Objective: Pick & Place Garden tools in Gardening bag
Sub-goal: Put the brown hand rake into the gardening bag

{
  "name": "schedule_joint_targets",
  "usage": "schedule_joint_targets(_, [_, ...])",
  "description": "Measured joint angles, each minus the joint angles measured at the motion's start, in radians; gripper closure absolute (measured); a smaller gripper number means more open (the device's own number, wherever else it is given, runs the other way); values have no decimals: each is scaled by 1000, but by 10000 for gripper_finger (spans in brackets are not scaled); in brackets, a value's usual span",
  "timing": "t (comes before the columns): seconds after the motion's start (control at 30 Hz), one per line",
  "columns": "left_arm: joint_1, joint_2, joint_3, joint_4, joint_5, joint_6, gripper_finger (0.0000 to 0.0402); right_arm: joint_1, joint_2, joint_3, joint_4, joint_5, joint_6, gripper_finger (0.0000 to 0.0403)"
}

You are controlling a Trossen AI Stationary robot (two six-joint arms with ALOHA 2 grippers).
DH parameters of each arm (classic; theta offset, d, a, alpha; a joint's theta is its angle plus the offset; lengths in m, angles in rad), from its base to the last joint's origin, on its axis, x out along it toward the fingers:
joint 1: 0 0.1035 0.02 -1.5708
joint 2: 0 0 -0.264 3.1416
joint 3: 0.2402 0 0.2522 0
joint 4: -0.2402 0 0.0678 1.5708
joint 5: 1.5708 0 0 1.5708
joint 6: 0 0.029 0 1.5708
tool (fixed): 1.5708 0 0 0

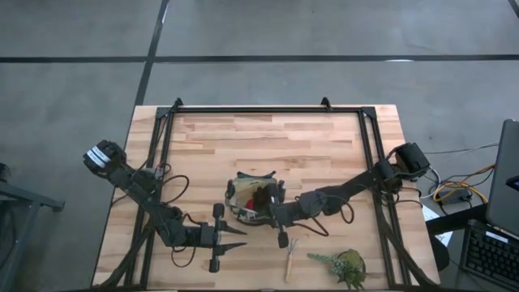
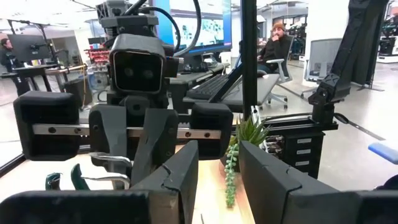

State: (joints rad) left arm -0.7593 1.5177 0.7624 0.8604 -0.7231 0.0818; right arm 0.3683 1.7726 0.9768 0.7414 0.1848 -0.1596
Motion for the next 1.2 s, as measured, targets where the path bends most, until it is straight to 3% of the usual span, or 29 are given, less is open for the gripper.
schedule_joint_targets(0.57, [0,0,0,-1,0,-2,282,-6,24,-4,-10,-2,5,390])
schedule_joint_targets(1.2, [0,0,0,-1,0,-4,282,-45,24,-5,-173,1,183,381])
